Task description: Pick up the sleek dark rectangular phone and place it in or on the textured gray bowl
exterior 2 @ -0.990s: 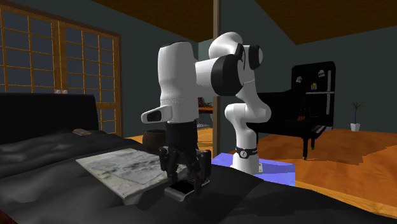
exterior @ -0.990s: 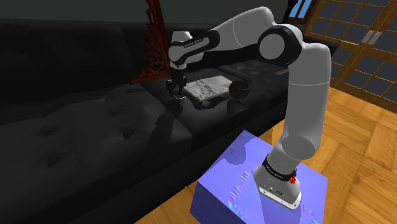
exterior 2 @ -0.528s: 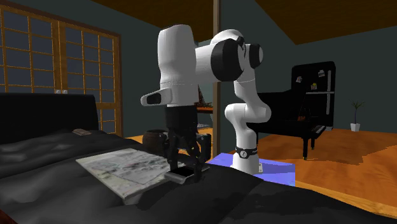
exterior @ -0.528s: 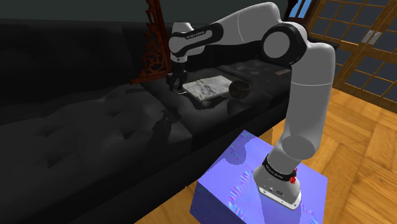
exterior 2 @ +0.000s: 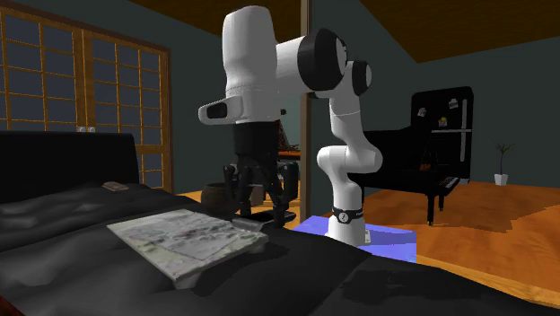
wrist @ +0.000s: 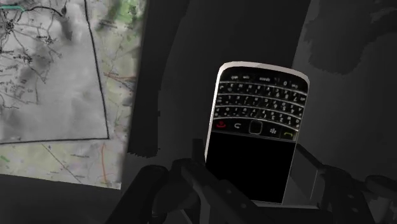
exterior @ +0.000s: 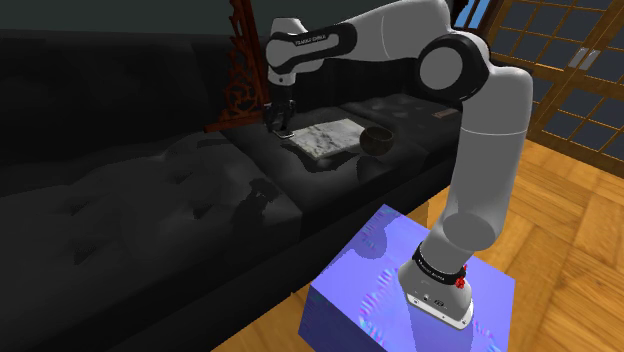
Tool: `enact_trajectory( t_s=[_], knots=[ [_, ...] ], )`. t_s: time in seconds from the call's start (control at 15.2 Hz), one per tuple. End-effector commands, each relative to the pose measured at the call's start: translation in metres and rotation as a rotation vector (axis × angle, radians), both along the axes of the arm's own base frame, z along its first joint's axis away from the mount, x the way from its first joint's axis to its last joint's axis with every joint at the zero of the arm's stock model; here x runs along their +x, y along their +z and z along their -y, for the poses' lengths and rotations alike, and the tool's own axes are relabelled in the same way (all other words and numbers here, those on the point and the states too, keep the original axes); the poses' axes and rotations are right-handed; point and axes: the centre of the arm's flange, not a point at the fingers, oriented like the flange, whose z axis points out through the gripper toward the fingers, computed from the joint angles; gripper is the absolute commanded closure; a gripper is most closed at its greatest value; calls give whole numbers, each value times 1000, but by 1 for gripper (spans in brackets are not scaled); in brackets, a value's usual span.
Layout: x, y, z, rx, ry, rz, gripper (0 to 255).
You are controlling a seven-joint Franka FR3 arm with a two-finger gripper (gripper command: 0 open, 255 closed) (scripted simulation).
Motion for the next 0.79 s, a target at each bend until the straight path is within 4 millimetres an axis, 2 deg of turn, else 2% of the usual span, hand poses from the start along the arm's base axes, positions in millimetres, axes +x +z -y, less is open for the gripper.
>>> enact_trajectory(
  t_s=[0.0, 0.73],
  knots=[
    [0, 11, 1, 0, 0, 0, 255],
    [0, 69, 1, 0, 0, 0, 255]
  ],
)
